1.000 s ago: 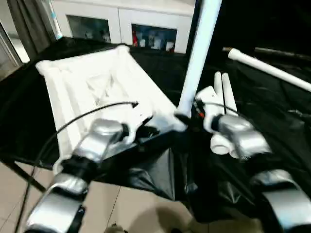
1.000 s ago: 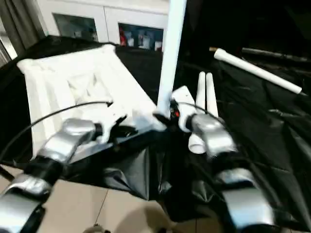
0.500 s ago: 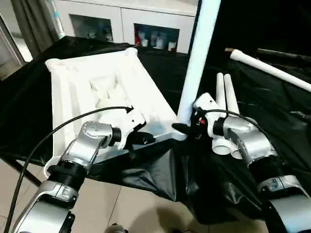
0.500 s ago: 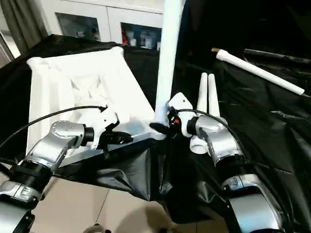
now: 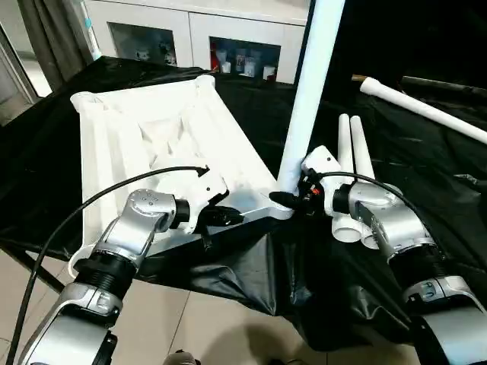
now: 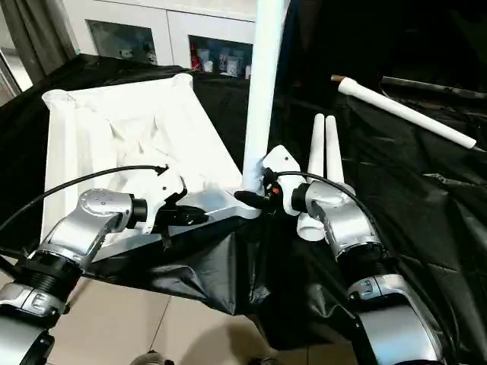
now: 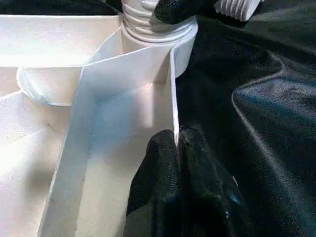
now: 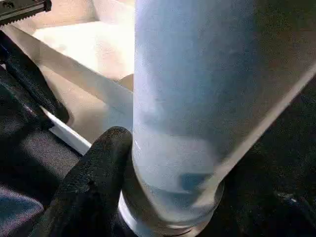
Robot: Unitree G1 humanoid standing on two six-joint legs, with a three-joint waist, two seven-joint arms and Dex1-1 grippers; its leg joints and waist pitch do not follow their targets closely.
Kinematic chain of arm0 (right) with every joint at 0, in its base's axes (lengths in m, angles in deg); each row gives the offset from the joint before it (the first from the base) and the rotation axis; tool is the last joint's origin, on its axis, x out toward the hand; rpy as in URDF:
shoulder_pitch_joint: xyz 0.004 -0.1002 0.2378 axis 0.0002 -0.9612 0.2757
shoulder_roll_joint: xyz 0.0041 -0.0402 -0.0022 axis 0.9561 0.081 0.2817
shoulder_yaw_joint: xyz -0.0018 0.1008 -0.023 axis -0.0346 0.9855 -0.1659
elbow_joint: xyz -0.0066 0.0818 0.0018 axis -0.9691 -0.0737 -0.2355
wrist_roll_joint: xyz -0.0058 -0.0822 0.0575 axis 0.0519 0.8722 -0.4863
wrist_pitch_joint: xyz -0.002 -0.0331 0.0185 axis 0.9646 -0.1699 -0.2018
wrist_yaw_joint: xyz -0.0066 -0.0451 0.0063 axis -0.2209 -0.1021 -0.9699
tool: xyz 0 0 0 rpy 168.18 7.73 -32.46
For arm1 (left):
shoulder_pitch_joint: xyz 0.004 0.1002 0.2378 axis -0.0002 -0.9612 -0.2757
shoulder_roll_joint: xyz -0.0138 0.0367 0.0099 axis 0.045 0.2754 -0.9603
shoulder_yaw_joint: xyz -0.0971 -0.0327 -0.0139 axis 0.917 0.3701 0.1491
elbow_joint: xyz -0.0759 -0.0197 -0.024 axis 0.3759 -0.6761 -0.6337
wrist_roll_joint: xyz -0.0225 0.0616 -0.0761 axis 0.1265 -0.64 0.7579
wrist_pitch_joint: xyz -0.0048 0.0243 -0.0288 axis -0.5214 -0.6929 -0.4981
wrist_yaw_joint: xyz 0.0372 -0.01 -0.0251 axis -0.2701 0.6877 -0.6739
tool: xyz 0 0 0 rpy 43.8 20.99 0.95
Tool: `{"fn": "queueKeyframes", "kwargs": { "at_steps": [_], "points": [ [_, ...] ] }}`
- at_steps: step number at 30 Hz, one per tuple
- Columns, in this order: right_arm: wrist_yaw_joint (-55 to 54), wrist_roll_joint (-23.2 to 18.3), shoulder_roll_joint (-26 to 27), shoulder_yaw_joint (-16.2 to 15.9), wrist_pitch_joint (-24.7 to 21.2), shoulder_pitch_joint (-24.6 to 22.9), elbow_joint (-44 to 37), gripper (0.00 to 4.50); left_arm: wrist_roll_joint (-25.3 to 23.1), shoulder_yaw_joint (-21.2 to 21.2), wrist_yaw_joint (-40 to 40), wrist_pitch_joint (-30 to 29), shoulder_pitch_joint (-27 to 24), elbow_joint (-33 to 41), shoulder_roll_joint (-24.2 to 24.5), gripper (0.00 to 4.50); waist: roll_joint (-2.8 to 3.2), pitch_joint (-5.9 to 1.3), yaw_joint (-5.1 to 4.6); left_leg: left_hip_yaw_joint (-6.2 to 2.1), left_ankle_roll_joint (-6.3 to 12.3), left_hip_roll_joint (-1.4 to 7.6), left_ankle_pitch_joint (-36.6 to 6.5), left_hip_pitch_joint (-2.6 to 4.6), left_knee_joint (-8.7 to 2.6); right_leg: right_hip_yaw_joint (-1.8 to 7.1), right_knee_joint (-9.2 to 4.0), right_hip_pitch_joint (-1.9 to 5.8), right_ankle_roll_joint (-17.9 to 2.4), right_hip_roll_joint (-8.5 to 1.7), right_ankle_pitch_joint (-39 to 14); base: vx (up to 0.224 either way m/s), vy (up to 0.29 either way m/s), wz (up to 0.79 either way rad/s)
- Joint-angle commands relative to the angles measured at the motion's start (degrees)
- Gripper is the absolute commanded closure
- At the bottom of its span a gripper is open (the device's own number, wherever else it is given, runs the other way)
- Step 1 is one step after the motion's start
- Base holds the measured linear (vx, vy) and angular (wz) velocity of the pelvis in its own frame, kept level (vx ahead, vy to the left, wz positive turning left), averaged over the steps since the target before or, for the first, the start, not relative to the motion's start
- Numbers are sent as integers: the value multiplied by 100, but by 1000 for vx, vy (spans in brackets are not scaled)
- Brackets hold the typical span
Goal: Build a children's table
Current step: Rotate leg to tighten
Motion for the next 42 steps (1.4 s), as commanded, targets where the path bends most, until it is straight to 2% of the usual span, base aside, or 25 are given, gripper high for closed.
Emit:
{"fn": "queueKeyframes", "kwargs": {
  "at_steps": [1,4,8,9,10,11,12,14,15,16,17,18,20,25,27,29,32,35,38,39,42],
  "points": [
    [-175,-32,-54,149,-171,-115,1,198,298,81,212,220,124,342,-68,450,6,-459,2,-4,375,92,-711,-12,-357,311,-444,463,-691,-451,-1753,0,0,0],
    [-608,-148,144,377,-344,-86,177,199,253,143,-23,205,144,265,-126,450,-3,-460,-6,-4,349,87,-713,-16,-357,310,-455,461,-651,-453,-1862,0,0,0],
    [-1945,-190,642,767,-530,62,777,199,-53,293,-1161,-60,432,-265,-472,450,-8,-468,-50,-6,201,68,-694,3,-362,299,-486,454,-554,-456,-2103,0,0,0],
    [-2010,-193,662,784,-532,72,807,199,-60,309,-1230,-77,453,-299,-494,450,-4,-468,-52,-2,209,58,-721,6,-360,294,-495,451,-540,-455,-2160,0,0,0],
    [-3034,-254,1003,1051,-559,245,1297,201,-156,548,-2279,-302,788,-830,-848,450,-8,-461,-70,20,158,29,-726,9,-344,297,-523,434,-495,-448,-2307,0,0,0],
    [-3322,-284,1108,1126,-567,301,1452,201,-172,613,-2562,-350,891,-985,-955,450,-13,-481,-63,7,125,33,-757,40,-342,289,-531,439,-447,-453,-2411,0,0,0],
    [-3712,-297,1310,1175,-500,395,1696,201,-192,659,-2922,-397,1043,-1198,-1139,450,-16,-489,-46,14,162,28,-755,44,-339,296,-539,442,-440,-462,-2365,0,0,0],
    [-4081,-292,1534,1199,-400,500,1945,201,-211,663,-3210,-408,1191,-1399,-1328,450,-15,-470,-79,6,177,22,-786,3,-353,273,-533,438,-390,-435,-2341,0,0,0],
    [-4161,-287,1581,1207,-382,523,1993,201,-211,654,-3258,-403,1217,-1437,-1361,450,-4,-499,-65,-2,181,31,-795,17,-347,274,-531,445,-355,-458,-2317,0,0,0],
    [-4227,-279,1641,1222,-354,564,2041,201,-241,614,-3286,-377,1242,-1485,-1391,450,-18,-498,-70,-13,205,29,-739,-29,-356,273,-504,473,-346,-454,-2179,0,0,0],
    [-4368,-278,1811,1265,-258,689,2164,201,-364,483,-3336,-298,1306,-1611,-1472,450,-2,-510,-70,-8,232,34,-688,-21,-350,277,-495,457,-349,-451,-2058,0,0,0],
    [-4402,-326,1917,1322,-200,770,2219,201,-418,412,-3323,-241,1327,-1649,-1518,450,-6,-514,-77,-5,237,31,-673,-18,-346,286,-487,448,-372,-449,-1993,0,0,0],
    [-4398,-366,2002,1389,-153,859,2278,171,-419,371,-3269,-164,1346,-1683,-1546,450,-10,-498,-81,-3,255,37,-735,-20,-353,287,-491,455,-414,-457,-1966,0,0,0],
    [-4346,-262,2013,1311,155,979,2445,126,-511,265,-3247,121,1379,-1849,-1474,450,-21,-486,-132,-12,270,21,-884,-31,-359,267,-520,471,-378,-465,-2215,0,0,0],
    [-4136,-222,1890,1277,380,993,2350,120,-571,178,-3036,358,1286,-1755,-1335,450,-28,-508,-147,-8,287,21,-812,-33,-346,277,-519,472,-373,-477,-2194,0,0,0],
    [-3992,-222,1829,1273,410,987,2282,120,-573,170,-2943,374,1240,-1698,-1283,450,-16,-504,-142,-8,348,33,-715,-40,-348,284,-493,470,-435,-463,-2002,0,0,0],
    [-3414,-46,1505,1038,413,811,1939,120,-571,89,-2472,756,1054,-1490,-1055,450,-25,-519,-136,-7,417,55,-569,-53,-339,297,-432,485,-625,-462,-1564,0,0,0],
    [-2934,25,1177,876,374,622,1586,120,-488,52,-2080,925,895,-1312,-867,450,-7,-514,-109,-2,478,81,-528,-37,-337,309,-393,484,-829,-471,-1260,0,0,0],
    [-2623,29,932,795,395,496,1336,120,-447,30,-1850,1027,806,-1246,-742,450,-4,-515,-57,12,467,86,-573,-17,-333,321,-383,476,-879,-473,-1241,0,0,0],
    [-2468,8,834,777,362,440,1199,91,-419,27,-1745,1081,775,-1218,-692,450,-10,-513,-61,13,432,84,-627,-17,-340,324,-389,480,-881,-476,-1301,0,0,0],
    [-1831,-105,451,722,86,206,594,72,-338,29,-1376,1206,658,-1083,-502,450,-7,-498,-34,5,447,86,-660,-23,-343,322,-397,502,-830,-465,-1316,0,0,0]
  ]
}}
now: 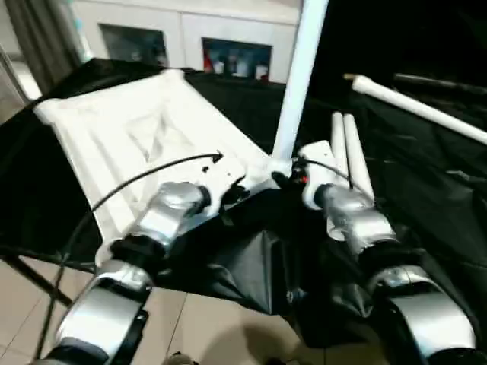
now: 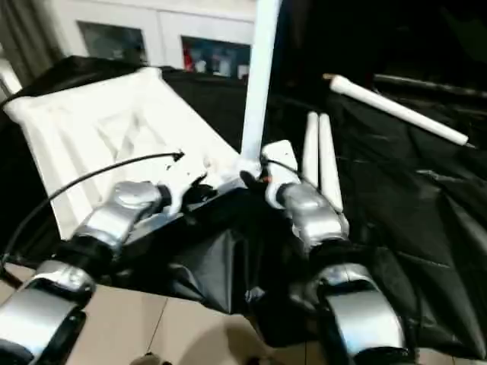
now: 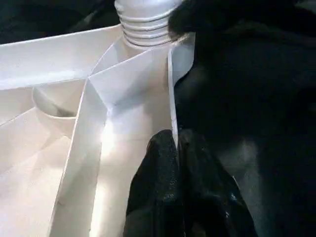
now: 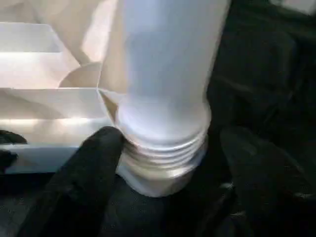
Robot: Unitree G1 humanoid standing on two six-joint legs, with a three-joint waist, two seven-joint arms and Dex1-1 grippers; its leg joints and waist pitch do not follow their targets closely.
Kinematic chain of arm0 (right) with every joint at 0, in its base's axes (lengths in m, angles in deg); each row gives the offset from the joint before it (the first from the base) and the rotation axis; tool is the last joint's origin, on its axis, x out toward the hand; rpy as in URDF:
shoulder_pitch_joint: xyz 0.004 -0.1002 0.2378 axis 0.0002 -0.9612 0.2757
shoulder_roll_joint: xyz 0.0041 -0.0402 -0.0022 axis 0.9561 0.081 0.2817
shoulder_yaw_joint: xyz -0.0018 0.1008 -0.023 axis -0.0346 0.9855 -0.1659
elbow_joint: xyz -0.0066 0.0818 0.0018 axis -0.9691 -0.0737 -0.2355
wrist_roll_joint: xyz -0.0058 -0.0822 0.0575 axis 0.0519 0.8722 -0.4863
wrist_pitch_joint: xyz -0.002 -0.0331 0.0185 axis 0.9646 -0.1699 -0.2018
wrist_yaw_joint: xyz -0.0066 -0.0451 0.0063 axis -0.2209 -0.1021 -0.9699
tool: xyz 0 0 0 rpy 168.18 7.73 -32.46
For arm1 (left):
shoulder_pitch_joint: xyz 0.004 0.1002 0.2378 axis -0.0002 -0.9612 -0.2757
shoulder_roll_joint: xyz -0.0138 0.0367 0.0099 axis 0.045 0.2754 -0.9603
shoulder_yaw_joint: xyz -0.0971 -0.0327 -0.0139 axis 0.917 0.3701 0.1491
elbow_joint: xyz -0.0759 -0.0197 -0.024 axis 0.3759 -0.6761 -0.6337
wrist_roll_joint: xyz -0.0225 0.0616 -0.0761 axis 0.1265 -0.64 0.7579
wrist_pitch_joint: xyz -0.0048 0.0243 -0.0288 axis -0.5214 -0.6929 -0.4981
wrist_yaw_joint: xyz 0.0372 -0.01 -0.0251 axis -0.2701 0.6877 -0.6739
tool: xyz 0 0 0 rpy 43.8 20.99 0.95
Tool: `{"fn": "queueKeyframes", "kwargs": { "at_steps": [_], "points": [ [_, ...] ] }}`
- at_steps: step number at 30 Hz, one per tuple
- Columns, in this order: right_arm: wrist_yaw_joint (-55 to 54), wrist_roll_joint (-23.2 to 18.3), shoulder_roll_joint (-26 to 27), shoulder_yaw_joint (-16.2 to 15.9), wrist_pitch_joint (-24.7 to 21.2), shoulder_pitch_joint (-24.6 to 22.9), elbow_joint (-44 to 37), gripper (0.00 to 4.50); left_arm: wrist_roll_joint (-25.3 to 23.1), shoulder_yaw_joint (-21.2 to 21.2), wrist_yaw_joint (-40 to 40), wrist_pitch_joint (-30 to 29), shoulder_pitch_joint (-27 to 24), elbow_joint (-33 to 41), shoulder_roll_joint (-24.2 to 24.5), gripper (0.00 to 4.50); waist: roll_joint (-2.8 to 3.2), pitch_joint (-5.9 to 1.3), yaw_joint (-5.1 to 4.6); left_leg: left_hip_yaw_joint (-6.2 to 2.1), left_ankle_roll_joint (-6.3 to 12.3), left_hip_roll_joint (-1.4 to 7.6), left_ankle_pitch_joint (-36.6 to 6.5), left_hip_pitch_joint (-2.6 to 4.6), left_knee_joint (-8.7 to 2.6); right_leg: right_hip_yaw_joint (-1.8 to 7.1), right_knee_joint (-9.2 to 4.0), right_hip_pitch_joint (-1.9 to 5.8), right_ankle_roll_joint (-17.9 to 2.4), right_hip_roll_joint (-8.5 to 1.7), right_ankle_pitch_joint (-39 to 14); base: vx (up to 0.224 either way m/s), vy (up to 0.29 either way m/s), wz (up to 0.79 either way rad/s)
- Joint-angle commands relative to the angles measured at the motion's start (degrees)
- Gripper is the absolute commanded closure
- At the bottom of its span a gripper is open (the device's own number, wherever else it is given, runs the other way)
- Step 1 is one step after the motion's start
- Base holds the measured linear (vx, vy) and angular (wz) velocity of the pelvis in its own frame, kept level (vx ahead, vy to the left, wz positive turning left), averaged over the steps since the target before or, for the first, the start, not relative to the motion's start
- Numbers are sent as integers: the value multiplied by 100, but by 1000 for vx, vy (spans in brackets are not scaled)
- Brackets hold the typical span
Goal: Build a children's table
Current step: Rotate leg to tighten
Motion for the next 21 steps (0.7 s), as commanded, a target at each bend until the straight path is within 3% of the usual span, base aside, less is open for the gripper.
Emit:
{"fn": "queueKeyframes", "kwargs": {
  "at_steps": [1,6,12,16,21],
  "points": [
    [314,-77,-246,23,-194,-51,-408,58,254,29,296,375,-38,274,71,450,-5,-490,23,8,424,87,-718,-17,-339,326,-402,495,-801,-461,-1354,0,0,0],
    [1266,-175,-709,-290,-486,-382,-1186,15,484,5,1034,402,-254,701,286,450,-1,-467,42,5,374,78,-818,-19,-348,308,-462,492,-621,-455,-1763,0,0,0],
    [1887,-172,-920,-574,-718,-652,-1677,15,641,-64,1567,382,-436,1108,419,450,2,-470,78,3,358,100,-836,-1,-348,308,-466,457,-615,-452,-1851,0,0,0],
    [2113,-194,-955,-724,-857,-745,-1884,15,680,-55,1630,325,-474,1203,444,450,-12,-465,129,3,336,95,-836,1,-350,306,-487,452,-493,-456,-2055,0,0,0],
    [2038,-138,-944,-703,-852,-726,-1851,30,674,-29,1673,266,-521,1292,454,450,-25,-475,137,1,309,89,-754,-12,-348,305,-473,450,-454,-453,-1984,0,0,0]
  ]
}}
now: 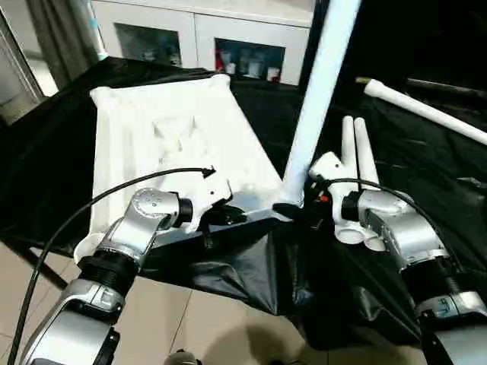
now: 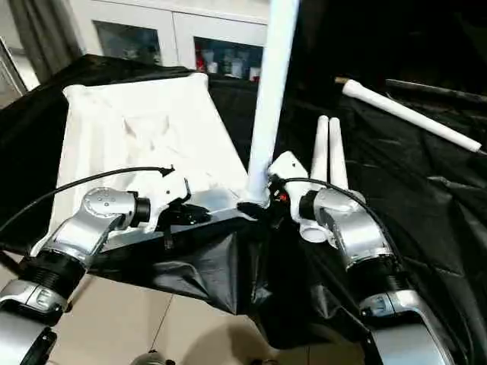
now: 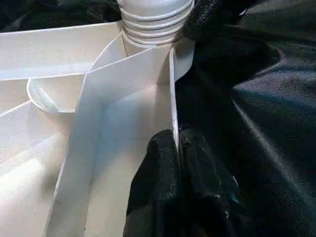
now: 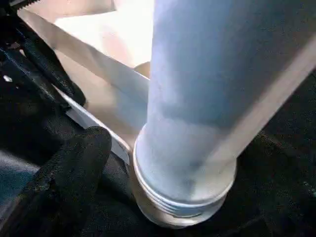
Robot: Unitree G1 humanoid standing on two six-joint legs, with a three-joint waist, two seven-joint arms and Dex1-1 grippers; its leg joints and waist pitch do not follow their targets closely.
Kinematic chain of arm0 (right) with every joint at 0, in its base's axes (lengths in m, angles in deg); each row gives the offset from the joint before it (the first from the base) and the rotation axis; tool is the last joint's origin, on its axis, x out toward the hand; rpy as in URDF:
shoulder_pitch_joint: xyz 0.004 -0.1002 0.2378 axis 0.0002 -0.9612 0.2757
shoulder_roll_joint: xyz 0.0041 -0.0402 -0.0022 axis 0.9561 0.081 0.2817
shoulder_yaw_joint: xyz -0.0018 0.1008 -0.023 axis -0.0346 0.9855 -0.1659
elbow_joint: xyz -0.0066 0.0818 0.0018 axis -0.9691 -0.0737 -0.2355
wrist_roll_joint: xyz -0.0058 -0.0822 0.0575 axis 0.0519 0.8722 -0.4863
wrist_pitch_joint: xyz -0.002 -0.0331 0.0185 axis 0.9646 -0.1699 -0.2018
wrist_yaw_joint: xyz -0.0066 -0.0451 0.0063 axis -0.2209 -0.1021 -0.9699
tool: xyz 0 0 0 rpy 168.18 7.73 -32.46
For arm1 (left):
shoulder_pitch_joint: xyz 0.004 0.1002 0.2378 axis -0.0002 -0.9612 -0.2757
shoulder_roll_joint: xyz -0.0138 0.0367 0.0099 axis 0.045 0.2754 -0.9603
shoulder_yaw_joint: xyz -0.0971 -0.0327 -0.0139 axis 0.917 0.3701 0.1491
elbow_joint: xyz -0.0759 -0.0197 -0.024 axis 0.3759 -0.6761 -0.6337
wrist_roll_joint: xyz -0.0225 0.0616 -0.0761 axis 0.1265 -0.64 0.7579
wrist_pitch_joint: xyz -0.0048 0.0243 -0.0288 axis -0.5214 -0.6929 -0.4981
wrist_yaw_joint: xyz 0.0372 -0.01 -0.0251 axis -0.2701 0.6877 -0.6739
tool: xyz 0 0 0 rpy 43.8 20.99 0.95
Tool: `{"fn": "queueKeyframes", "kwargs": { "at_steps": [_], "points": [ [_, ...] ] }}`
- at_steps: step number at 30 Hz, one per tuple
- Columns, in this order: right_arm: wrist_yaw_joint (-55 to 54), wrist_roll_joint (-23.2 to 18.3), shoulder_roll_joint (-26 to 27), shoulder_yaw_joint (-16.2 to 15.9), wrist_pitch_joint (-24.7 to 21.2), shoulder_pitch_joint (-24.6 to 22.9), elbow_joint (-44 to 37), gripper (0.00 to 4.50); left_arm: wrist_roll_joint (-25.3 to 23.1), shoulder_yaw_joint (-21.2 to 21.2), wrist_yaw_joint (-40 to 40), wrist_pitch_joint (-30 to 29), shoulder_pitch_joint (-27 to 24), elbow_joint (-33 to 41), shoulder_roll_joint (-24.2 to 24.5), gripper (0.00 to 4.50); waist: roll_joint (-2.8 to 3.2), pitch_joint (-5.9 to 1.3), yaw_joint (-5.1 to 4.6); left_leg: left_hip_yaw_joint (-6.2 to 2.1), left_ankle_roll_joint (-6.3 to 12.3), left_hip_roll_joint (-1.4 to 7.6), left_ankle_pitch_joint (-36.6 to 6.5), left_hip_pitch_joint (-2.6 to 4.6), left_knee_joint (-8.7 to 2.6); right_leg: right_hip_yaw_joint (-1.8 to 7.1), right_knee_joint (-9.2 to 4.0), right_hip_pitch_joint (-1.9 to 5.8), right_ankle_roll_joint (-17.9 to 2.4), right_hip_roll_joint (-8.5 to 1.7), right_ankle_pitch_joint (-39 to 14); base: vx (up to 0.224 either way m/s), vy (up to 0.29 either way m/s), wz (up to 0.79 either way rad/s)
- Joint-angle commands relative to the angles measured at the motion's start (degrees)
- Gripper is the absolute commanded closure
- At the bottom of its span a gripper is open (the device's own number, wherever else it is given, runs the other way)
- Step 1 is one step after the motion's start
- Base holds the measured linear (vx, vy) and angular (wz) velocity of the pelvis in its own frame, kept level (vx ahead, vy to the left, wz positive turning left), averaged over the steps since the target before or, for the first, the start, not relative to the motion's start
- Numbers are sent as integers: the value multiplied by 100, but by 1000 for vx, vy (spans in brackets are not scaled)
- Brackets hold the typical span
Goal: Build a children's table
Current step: Rotate leg to tighten
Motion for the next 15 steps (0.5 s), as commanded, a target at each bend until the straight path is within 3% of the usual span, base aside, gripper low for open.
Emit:
{"fn": "queueKeyframes", "kwargs": {
  "at_steps": [1,15],
  "points": [
    [-22,7,-56,13,-67,-14,-59,30,308,105,106,108,39,398,-42,450,-25,-477,-5,1,306,88,-741,-14,-349,308,-465,447,-464,-452,-1955,0,0,0],
    [68,-95,-64,35,-231,-102,-205,157,301,126,142,14,-11,477,-22,450,-14,-459,-10,0,306,87,-770,-15,-354,306,-482,441,-428,-449,-2016,0,0,0]
  ]
}}
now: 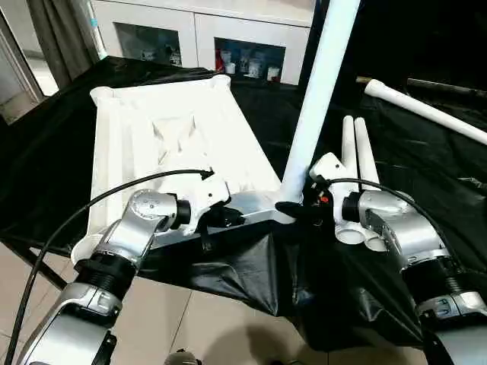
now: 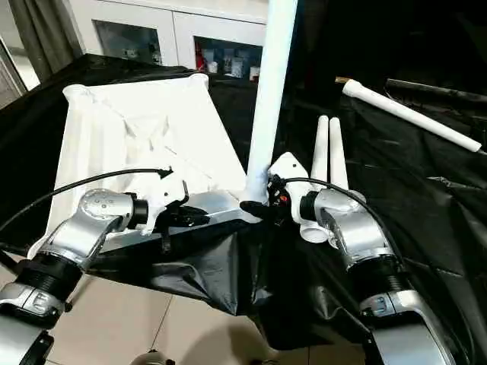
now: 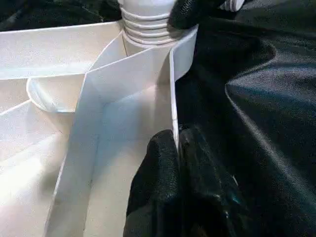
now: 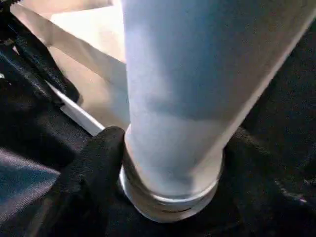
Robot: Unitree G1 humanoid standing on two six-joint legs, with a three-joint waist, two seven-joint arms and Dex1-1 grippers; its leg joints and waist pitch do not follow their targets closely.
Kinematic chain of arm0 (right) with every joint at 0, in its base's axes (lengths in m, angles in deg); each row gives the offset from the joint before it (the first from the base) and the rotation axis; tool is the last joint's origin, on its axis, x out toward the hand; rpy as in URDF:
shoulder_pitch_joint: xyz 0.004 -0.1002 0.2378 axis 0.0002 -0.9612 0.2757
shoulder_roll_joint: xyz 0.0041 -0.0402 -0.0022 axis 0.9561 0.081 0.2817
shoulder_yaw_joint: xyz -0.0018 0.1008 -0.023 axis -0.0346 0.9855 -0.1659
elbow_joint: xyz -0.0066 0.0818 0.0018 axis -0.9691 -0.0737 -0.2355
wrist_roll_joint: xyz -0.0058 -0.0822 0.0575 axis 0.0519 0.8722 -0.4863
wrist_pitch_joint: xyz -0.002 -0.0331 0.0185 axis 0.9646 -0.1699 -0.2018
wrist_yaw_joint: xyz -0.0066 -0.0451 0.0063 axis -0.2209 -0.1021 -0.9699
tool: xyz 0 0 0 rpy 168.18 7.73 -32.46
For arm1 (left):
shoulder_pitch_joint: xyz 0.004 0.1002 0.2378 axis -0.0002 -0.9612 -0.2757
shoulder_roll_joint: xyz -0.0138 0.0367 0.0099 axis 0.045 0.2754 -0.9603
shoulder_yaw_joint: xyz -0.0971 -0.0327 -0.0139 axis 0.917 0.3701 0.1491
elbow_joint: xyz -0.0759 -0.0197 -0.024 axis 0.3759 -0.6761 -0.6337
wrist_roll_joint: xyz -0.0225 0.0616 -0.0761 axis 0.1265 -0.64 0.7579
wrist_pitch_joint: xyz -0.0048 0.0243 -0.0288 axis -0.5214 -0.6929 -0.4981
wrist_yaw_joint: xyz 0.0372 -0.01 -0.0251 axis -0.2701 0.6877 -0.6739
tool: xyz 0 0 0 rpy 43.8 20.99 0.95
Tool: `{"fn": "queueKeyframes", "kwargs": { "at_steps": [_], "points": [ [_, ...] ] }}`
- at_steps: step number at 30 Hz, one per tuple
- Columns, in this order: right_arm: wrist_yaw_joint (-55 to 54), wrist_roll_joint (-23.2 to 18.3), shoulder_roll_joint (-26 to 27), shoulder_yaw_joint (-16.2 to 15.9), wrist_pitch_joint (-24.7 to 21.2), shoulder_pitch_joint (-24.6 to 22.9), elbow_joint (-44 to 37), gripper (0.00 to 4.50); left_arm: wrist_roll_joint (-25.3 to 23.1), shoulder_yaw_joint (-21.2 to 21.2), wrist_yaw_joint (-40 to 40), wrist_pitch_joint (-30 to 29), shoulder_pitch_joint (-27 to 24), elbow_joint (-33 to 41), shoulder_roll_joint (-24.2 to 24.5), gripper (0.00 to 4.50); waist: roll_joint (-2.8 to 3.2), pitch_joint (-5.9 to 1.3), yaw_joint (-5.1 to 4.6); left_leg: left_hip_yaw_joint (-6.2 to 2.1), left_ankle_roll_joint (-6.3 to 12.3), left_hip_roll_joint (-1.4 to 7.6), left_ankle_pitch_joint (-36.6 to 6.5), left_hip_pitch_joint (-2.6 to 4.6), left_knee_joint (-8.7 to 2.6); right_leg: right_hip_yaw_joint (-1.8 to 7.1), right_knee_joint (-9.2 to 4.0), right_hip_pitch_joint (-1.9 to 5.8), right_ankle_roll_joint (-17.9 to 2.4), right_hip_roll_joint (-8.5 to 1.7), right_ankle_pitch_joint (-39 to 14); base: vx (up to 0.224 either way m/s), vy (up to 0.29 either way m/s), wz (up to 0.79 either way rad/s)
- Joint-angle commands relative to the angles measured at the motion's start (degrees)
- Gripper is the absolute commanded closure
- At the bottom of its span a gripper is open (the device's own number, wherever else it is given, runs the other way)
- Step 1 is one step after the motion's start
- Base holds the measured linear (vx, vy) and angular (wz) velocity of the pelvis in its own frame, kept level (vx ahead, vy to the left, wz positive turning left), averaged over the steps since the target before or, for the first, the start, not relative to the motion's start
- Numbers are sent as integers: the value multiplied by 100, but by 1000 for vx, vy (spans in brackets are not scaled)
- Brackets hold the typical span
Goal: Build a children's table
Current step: Rotate leg to tighten
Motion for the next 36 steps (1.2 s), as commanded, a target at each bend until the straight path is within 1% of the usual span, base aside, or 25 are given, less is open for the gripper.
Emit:
{"fn": "queueKeyframes", "kwargs": {
  "at_steps": [1,4,7,10,11,12,13,14,15,16,17,18,19,20,21,22,24,26,27,28,29,30,32,33,36],
  "points": [
    [29,-81,-37,32,-58,-85,-166,163,301,124,57,68,75,357,-74,450,-14,-462,-9,1,307,87,-772,-10,-353,306,-481,443,-438,-451,-2003,0,0,0],
    [34,-93,-17,29,-85,-111,-176,176,297,127,61,58,71,361,-76,450,-18,-456,-10,1,312,88,-779,-9,-354,306,-477,441,-459,-447,-1975,0,0,0],
    [-86,-108,75,76,-95,-152,-144,179,316,155,41,24,73,343,-92,450,-18,-456,-12,-2,311,84,-776,-14,-358,303,-480,446,-432,-449,-2022,0,0,0],
    [-1115,-29,496,368,-207,-35,338,181,240,222,-355,-165,164,191,-274,450,-22,-445,-38,2,249,74,-817,-11,-361,302,-504,433,-402,-460,-2204,0,0,0],
    [-1115,-29,496,368,-207,-35,338,181,240,222,-355,-165,164,191,-274,450,-25,-441,-57,-7,205,63,-814,-17,-369,288,-515,440,-369,-454,-2298,0,0,0],
    [-1469,-25,662,470,-243,8,491,181,196,238,-552,-270,215,114,-374,450,-17,-451,-71,-5,183,61,-802,-10,-363,290,-511,438,-365,-455,-2299,0,0,0],
    [-2394,-27,1052,736,-290,152,945,182,44,311,-1224,-535,420,-204,-657,450,-4,-444,-104,-6,158,55,-815,-3,-361,285,-522,425,-357,-448,-2366,0,0,0],
    [-2671,-36,1165,820,-304,204,1096,182,-3,338,-1442,-598,493,-318,-746,450,-4,-431,-137,-2,109,45,-872,31,-362,280,-560,400,-352,-445,-2529,0,0,0],
    [-3156,-78,1363,971,-225,311,1417,182,-62,414,-1893,-714,656,-574,-924,450,3,-443,-153,9,86,22,-872,42,-355,285,-572,401,-342,-447,-2569,0,0,0],
    [-3452,-109,1485,1064,-164,378,1620,182,-94,464,-2177,-784,760,-738,-1037,450,3,-442,-158,2,73,31,-890,53,-356,286,-581,399,-341,-450,-2579,0,0,0],
    [-3537,-120,1528,1087,-136,405,1698,182,-104,476,-2267,-796,799,-799,-1077,450,16,-454,-142,2,101,27,-902,71,-353,290,-573,400,-347,-449,-2502,0,0,0],
    [-4025,-220,1791,1241,29,582,2161,182,-175,514,-2765,-866,1032,-1144,-1319,450,3,-453,-164,20,145,33,-896,52,-354,305,-579,385,-386,-451,-2437,0,0,0],
    [-4087,-241,1830,1265,52,612,2230,182,-188,511,-2826,-872,1066,-1192,-1354,450,11,-455,-158,-1,125,39,-899,54,-361,287,-553,405,-408,-441,-2344,0,0,0],
    [-4158,-265,1874,1293,79,647,2308,182,-203,508,-2894,-878,1104,-1246,-1393,450,3,-465,-145,-3,149,41,-876,47,-367,282,-547,426,-402,-442,-2265,0,0,0],
    [-4255,-279,1984,1327,180,746,2467,182,-219,498,-3021,-900,1184,-1343,-1498,450,7,-463,-148,-5,183,43,-839,16,-365,285,-519,432,-433,-449,-2069,0,0,0],
    [-4266,-313,2113,1367,290,877,2584,148,-267,434,-3084,-907,1246,-1391,-1606,450,6,-466,-151,-1,199,42,-845,16,-365,287,-514,443,-448,-449,-2029,0,0,0],
    [-4225,-309,2145,1356,311,930,2573,113,-295,384,-3056,-846,1250,-1377,-1633,450,0,-468,-148,-4,236,48,-834,19,-365,296,-494,447,-495,-450,-1880,0,0,0],
    [-4233,-289,2173,1373,329,979,2591,107,-322,357,-3051,-807,1259,-1381,-1652,450,-3,-462,-161,-13,277,49,-845,-12,-374,289,-481,472,-511,-454,-1837,0,0,0],
    [-4157,-160,2167,1341,460,1117,2615,91,-364,289,-2919,-676,1240,-1369,-1651,450,-12,-468,-183,-16,288,45,-789,-33,-371,286,-487,486,-515,-468,-1858,0,0,0],
    [-4137,-146,2155,1330,472,1124,2602,81,-372,272,-2888,-645,1228,-1356,-1638,450,-11,-473,-187,-16,287,41,-754,-42,-365,287,-482,495,-519,-471,-1835,0,0,0],
    [-4061,-93,2111,1288,518,1153,2552,81,-403,210,-2769,-524,1183,-1308,-1589,450,-7,-472,-196,-10,320,42,-728,-23,-360,294,-489,475,-542,-460,-1783,0,0,0],
    [-3961,-40,2034,1233,614,1203,2538,75,-415,139,-2597,-320,1129,-1281,-1519,450,-9,-473,-202,-7,330,39,-709,-31,-357,298,-476,484,-557,-458,-1748,0,0,0],
    [-3860,34,1932,1147,701,1228,2528,54,-396,118,-2472,-261,1083,-1262,-1454,450,-16,-478,-200,-2,359,35,-650,-50,-350,301,-459,489,-587,-459,-1673,0,0,0],
    [-3658,138,1768,1010,697,1194,2434,45,-361,106,-2296,-170,1012,-1204,-1358,450,-27,-473,-192,1,365,44,-618,-39,-349,299,-456,486,-631,-452,-1620,0,0,0],
    [-2979,174,1415,810,542,953,1907,37,-256,110,-1901,29,826,-982,-1136,450,-14,-465,-183,1,408,57,-690,-32,-351,307,-458,483,-678,-462,-1597,0,0,0]
  ]
}}
